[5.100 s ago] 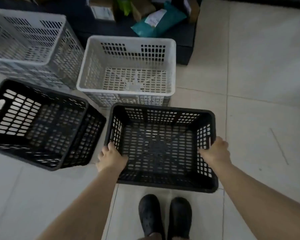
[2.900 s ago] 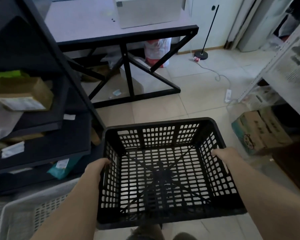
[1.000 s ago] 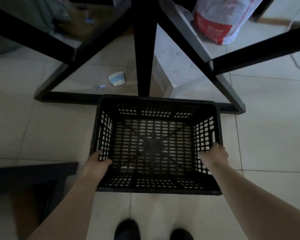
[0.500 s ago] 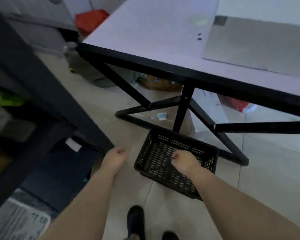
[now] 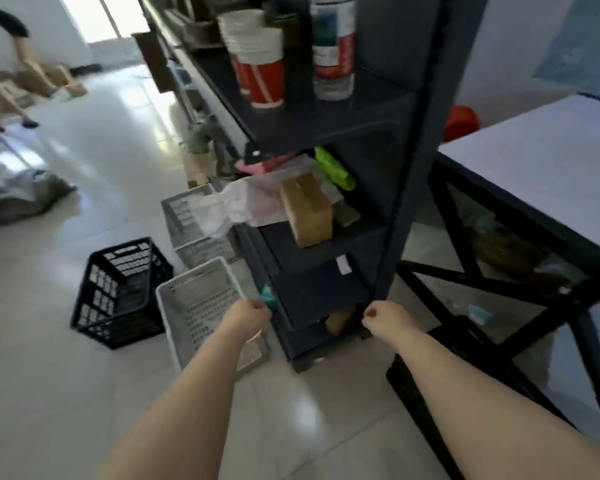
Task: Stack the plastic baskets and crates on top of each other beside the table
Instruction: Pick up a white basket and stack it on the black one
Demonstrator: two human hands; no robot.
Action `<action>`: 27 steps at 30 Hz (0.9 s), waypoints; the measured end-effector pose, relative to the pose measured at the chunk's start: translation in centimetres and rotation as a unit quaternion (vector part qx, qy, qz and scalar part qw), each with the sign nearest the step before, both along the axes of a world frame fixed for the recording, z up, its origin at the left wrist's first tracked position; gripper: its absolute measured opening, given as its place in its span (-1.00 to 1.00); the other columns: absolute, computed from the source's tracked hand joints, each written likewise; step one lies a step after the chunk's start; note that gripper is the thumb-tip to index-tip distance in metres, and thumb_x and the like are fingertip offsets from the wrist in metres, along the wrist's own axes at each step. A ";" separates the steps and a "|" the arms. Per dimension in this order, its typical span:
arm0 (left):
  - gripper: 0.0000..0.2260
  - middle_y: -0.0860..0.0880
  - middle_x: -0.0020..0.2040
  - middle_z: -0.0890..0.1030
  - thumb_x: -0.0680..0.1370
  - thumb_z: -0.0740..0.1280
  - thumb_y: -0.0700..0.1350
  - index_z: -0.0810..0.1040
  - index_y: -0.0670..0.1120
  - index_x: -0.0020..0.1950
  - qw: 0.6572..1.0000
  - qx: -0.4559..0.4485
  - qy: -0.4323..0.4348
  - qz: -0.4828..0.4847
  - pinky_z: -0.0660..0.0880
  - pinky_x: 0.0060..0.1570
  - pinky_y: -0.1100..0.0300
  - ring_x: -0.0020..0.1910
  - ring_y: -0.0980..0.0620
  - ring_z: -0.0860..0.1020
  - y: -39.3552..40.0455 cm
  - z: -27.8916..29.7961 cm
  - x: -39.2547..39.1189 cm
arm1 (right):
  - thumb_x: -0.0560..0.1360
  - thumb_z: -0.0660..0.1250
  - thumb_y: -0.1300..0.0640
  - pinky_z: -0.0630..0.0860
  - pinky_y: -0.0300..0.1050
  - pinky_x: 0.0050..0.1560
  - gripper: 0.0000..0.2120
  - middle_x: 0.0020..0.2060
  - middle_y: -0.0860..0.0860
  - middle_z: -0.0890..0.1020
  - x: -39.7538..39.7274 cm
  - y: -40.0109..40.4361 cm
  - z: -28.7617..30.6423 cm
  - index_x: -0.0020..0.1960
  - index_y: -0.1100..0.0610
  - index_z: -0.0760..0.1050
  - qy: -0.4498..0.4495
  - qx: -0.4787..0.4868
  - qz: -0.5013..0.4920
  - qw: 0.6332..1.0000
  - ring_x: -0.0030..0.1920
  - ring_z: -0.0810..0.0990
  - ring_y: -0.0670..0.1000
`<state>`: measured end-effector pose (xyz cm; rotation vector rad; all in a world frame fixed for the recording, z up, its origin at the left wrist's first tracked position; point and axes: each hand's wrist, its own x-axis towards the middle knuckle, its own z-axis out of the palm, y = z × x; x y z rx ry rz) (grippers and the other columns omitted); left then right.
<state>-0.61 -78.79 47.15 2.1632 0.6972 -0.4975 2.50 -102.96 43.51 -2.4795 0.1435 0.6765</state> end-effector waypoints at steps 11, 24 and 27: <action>-0.95 -0.04 -0.35 0.42 0.55 0.22 -0.25 0.46 -0.19 -0.05 0.983 0.032 0.021 0.180 0.32 -0.56 0.31 -0.43 0.06 0.35 29.7 -0.6 -16.8 | 0.52 0.25 0.10 0.46 -0.12 0.02 -0.81 0.04 0.10 0.61 -6.2 31.4 -0.8 0.02 0.18 0.56 0.017 0.090 0.085 0.992 0.06 0.56 0.13; -0.68 -0.20 0.10 0.60 0.54 0.27 -0.17 0.51 -0.20 0.27 0.987 0.042 0.027 0.152 0.47 0.21 -0.01 0.04 -0.16 0.56 47.9 -1.4 -10.3 | 0.51 0.28 0.06 0.45 -0.09 -0.12 -0.86 -0.21 0.08 0.53 -0.8 49.5 -3.8 -0.13 0.14 0.48 0.077 0.096 0.022 0.992 -0.16 0.51 0.13; -0.65 -0.19 0.09 0.56 0.55 0.26 -0.18 0.46 -0.22 0.32 0.988 0.037 0.018 0.146 0.46 0.19 0.03 0.04 -0.16 0.54 52.3 -1.4 -5.5 | 0.53 0.24 0.11 0.37 -0.18 -0.28 -0.83 -0.13 0.08 0.52 3.0 53.5 -4.5 0.04 0.17 0.50 0.086 0.086 0.005 0.993 -0.23 0.49 0.07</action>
